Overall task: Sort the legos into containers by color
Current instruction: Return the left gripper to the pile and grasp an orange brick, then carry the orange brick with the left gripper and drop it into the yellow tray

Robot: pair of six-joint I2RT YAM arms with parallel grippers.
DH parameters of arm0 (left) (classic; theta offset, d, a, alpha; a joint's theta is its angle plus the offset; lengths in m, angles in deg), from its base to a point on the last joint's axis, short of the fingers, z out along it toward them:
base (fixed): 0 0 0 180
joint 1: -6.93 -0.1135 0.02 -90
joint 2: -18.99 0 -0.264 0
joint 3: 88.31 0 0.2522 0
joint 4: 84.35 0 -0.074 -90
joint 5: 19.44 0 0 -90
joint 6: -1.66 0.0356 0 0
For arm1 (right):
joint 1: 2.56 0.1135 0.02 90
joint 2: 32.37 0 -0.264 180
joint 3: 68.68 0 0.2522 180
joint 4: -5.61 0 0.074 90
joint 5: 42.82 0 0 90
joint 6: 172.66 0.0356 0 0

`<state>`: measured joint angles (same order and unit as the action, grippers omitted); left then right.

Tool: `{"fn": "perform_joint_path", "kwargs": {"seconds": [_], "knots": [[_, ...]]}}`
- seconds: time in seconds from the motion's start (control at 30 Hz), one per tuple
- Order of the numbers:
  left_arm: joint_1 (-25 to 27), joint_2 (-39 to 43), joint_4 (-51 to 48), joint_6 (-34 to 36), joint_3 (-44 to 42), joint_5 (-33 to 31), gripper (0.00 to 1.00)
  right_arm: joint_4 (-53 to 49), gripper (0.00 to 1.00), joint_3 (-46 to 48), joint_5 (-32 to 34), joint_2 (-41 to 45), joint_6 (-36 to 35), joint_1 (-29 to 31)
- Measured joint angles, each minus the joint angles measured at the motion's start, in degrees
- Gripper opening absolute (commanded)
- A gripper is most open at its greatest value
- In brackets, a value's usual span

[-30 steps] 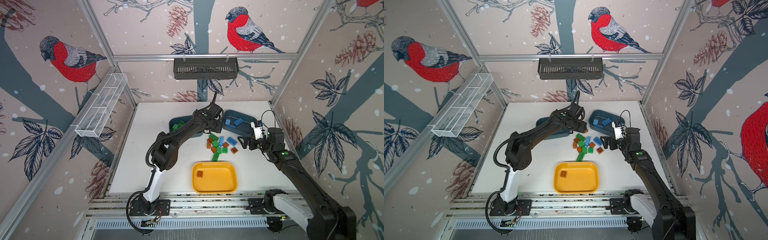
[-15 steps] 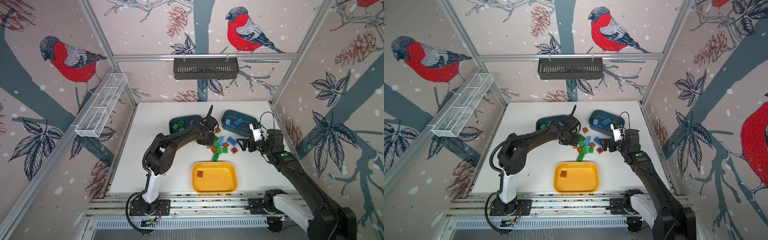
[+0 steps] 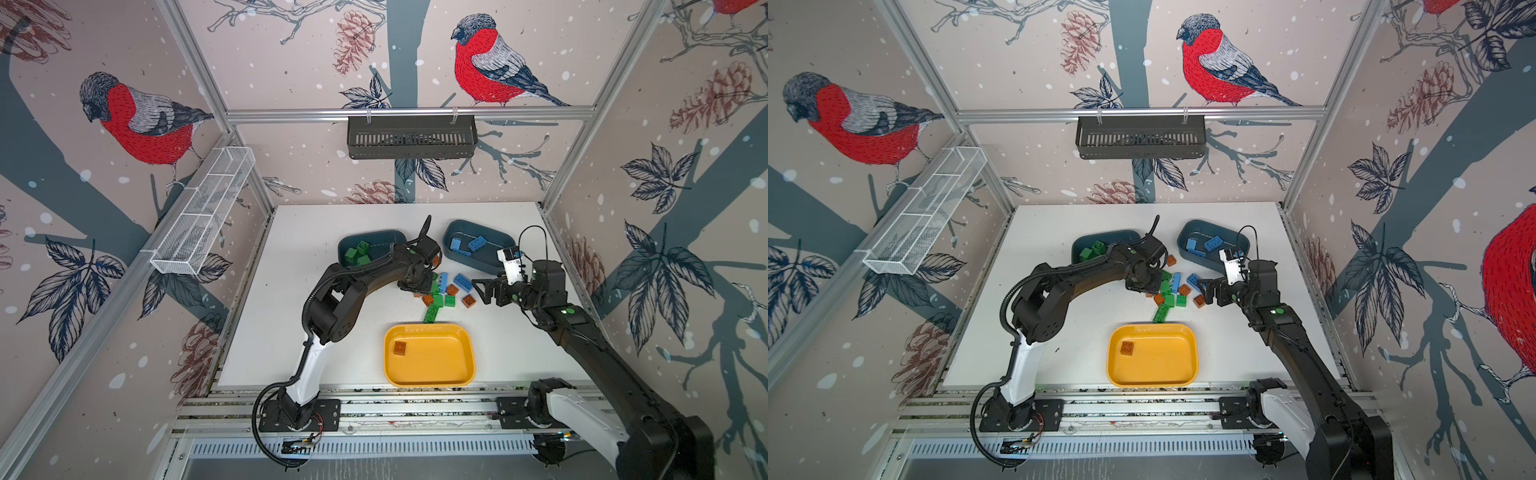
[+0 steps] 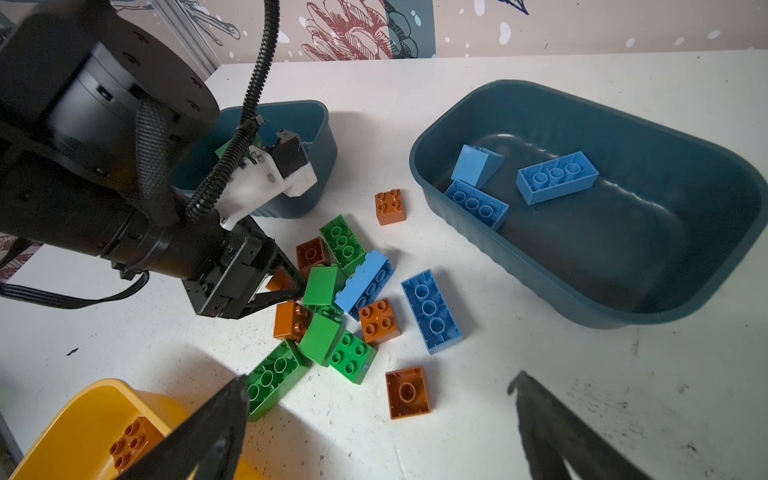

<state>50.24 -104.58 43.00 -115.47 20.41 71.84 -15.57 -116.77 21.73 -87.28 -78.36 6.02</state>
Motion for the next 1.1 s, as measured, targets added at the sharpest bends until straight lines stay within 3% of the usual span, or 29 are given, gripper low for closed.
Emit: {"fn": "perform_joint_path", "kwargs": {"seconds": [0.17, 0.27, 0.4, 0.83, 1.1], "knots": [[0.0, 0.35, -0.59, 0.04, -1.33, -1.31, 0.39, 0.0, 0.99, 0.26, -0.02, -0.02, 0.0, 0.02], [-0.02, 0.48, -0.85, 0.17, -1.73, -1.66, 0.28, 0.04, 0.99, 0.44, -0.04, -0.2, 0.0, 0.02], [-0.07, 0.48, -0.87, 0.2, -1.62, -2.16, 0.24, 0.11, 0.99, 0.5, -0.04, -0.28, 0.0, 0.04], [-0.22, 9.81, -7.08, 2.1, -2.29, -2.56, 0.24, 0.22, 0.99, 0.13, -1.79, -0.55, 0.02, 1.09], [0.83, 21.75, -13.66, 3.1, -8.72, 5.33, 0.23, 0.7, 0.99, -0.13, -6.97, 0.48, -0.98, 7.15]]}}
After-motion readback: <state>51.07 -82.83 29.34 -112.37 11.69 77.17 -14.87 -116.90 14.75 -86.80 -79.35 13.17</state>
